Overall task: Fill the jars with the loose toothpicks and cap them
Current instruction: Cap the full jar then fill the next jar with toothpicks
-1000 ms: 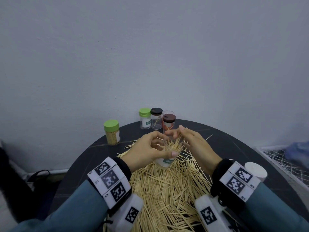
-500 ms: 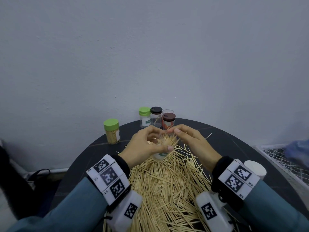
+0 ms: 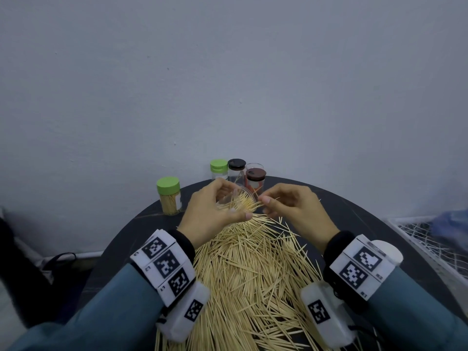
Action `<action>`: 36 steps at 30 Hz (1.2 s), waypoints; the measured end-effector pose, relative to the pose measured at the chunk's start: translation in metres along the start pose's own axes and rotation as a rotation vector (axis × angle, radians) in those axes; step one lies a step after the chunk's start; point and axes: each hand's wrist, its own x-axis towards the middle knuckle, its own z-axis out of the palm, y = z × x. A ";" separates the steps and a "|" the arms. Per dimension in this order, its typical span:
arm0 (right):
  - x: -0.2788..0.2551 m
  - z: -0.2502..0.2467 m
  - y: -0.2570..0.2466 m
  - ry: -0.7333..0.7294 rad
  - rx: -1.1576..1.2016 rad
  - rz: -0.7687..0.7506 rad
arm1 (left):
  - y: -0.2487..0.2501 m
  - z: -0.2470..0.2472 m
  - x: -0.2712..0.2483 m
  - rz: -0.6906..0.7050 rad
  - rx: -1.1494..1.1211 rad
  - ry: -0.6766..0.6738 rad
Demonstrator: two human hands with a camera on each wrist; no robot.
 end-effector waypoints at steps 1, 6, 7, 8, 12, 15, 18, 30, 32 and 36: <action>0.000 0.000 0.000 0.015 -0.019 -0.011 | 0.001 0.000 0.000 0.008 0.012 -0.002; -0.002 0.003 0.001 0.134 -0.115 -0.072 | 0.005 0.001 -0.003 0.040 0.009 -0.066; -0.002 0.003 0.000 0.147 -0.131 -0.080 | 0.007 0.001 -0.004 0.055 0.010 -0.099; -0.003 0.004 0.000 0.151 -0.139 -0.085 | 0.008 0.002 -0.005 0.073 0.021 -0.126; -0.005 0.006 -0.002 0.095 -0.158 -0.081 | 0.008 0.003 -0.005 0.103 0.060 -0.141; -0.005 0.006 -0.003 0.079 -0.155 -0.068 | 0.005 0.001 -0.003 0.099 0.060 -0.100; -0.004 0.003 -0.003 0.114 -0.190 -0.051 | 0.002 -0.002 -0.001 0.083 0.080 -0.049; -0.006 0.008 -0.004 -0.020 -0.223 -0.059 | 0.000 0.002 -0.002 0.074 0.109 -0.086; -0.005 0.008 -0.004 0.001 -0.225 -0.068 | 0.001 0.003 -0.003 0.083 0.130 -0.109; -0.005 0.005 -0.005 0.073 -0.197 -0.065 | 0.005 0.004 -0.005 0.102 0.134 -0.141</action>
